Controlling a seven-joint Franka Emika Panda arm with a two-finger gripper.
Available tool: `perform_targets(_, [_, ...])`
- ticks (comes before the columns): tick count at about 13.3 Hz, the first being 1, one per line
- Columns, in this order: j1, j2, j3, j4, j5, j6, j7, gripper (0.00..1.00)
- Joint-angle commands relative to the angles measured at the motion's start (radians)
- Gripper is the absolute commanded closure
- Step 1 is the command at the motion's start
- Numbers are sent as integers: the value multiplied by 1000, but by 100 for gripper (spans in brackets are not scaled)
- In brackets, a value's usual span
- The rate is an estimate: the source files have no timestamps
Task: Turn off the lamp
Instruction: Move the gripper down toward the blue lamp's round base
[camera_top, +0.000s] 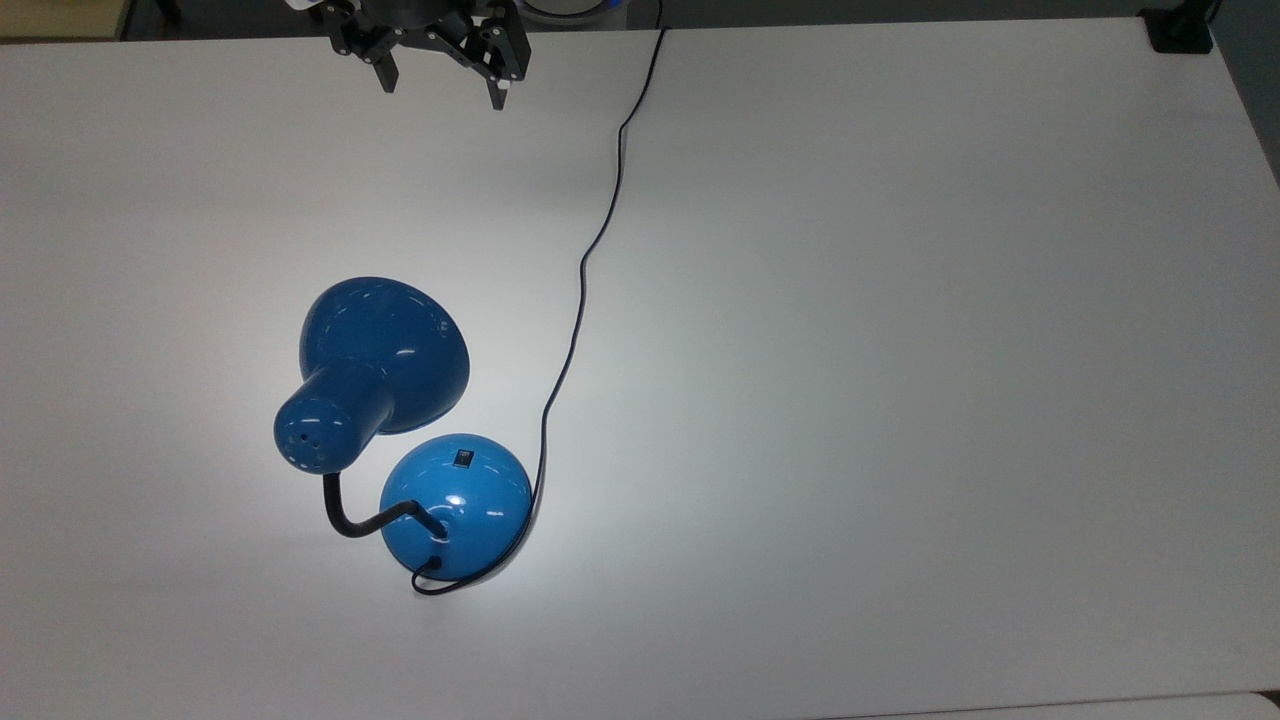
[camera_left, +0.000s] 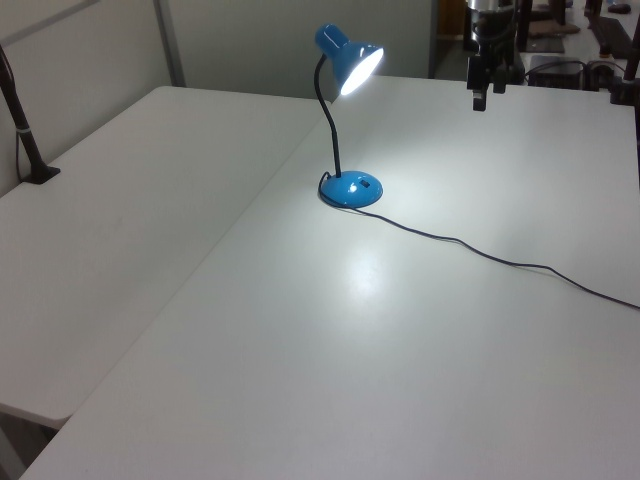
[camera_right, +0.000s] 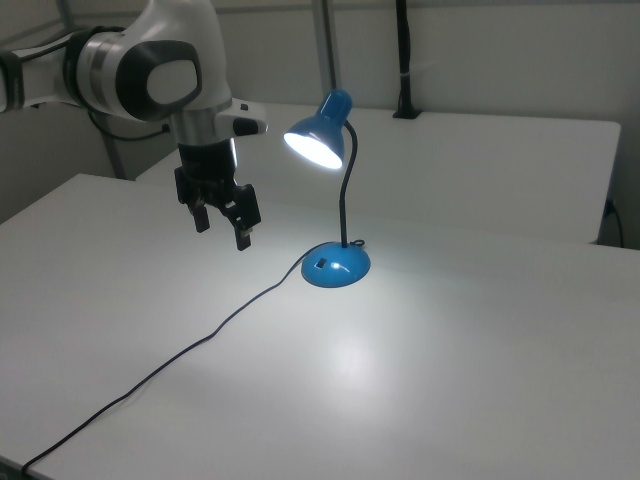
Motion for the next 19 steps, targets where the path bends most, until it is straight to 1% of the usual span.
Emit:
perform_targets(1, [14,45,-8,28,-27,17,12,3])
perform_targets(3, [14,46,-8,28,-27,15,-5,6])
perform_targets(7, [12,46,-8,28,-27,15,-16,8])
perform_targets(8, [12,46,-8,28,-27,15,-17,14])
perform_targets(9, [12,46,-8,28,-27,15,-46,36])
perform_targets(10, [11,46,-14,28,-23,15,-100,62])
perform_targets(11, [11,46,-16,28,-19,15,-119,78])
perform_targets(12, [11,47,-16,28,-16,17,-128,88])
perform_targets(13, [11,52,-16,30,-15,20,-129,96])
perform_targets(14, [11,61,-17,28,-15,63,-128,100])
perform_targets(16, [9,108,-20,28,-15,126,-128,100])
perform_targets(17, [6,137,-25,28,-16,187,-129,100])
perform_targets(19, [7,191,-40,34,-15,267,-161,100])
